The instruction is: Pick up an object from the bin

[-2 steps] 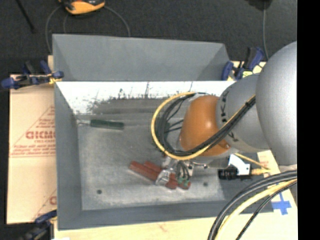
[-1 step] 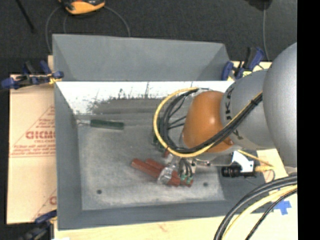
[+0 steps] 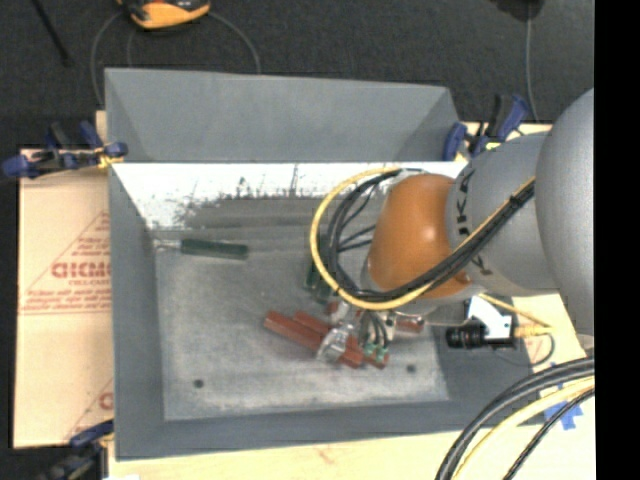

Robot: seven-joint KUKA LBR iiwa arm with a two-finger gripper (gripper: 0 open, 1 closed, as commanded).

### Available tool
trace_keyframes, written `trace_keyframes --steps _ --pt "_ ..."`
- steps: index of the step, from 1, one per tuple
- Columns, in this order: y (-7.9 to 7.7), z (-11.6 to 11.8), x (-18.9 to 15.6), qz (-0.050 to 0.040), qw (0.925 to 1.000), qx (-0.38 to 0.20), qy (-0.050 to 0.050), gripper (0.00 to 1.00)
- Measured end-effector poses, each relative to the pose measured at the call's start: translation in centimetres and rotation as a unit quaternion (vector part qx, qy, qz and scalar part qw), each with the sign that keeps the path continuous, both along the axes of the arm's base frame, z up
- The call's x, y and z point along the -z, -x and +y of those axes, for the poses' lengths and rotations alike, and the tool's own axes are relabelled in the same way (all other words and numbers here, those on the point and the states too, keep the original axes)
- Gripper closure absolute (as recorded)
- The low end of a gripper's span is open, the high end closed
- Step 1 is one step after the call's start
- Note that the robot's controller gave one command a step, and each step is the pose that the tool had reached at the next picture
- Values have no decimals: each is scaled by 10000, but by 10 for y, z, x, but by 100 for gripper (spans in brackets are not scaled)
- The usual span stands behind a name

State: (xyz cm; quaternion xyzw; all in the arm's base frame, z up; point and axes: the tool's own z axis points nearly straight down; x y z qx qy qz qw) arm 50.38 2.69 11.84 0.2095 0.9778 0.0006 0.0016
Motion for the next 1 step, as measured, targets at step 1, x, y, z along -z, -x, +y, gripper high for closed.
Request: trace_keyframes --steps 1 --pt "0 0 -7 -1 10000 -2 0 100"
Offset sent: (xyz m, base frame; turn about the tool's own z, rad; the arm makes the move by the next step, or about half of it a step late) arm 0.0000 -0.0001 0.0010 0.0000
